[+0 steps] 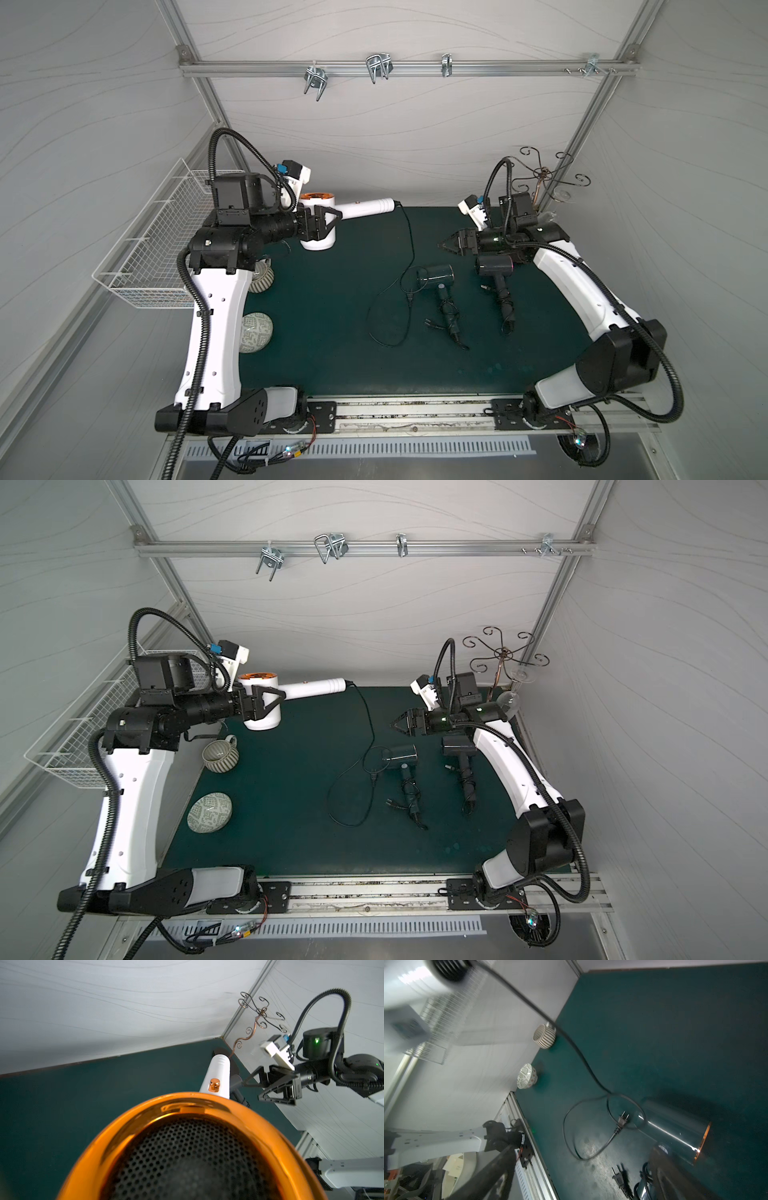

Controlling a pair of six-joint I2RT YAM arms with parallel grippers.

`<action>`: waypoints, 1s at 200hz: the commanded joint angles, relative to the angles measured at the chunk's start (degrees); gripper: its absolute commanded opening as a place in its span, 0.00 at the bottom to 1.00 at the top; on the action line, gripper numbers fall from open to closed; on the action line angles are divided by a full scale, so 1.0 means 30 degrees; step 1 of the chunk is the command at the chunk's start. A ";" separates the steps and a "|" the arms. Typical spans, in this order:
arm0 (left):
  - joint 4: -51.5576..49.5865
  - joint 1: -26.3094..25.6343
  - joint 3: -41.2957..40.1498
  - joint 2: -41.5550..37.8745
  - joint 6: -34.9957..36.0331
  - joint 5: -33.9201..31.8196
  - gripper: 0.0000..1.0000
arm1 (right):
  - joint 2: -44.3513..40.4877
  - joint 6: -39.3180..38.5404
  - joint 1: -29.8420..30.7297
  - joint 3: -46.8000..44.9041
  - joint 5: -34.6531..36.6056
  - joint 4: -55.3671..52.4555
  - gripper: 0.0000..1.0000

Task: Wrap the cord around the hair dryer
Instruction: Wrap the power cord around the hair dryer.

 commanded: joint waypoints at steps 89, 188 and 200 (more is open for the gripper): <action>0.1539 0.0115 0.2978 0.0059 0.0003 -0.4024 0.00 | 0.3578 -0.0409 0.8137 -0.2332 0.5427 0.2817 0.99; 0.2227 0.0232 0.2413 0.0370 -0.0501 -0.3779 0.00 | 1.0439 -0.0685 1.3705 0.2171 0.9893 0.1857 0.90; 0.2242 0.0232 0.2398 0.0378 -0.0557 -0.3782 0.00 | 1.1175 -0.0844 1.4044 0.2570 1.0329 0.1698 0.88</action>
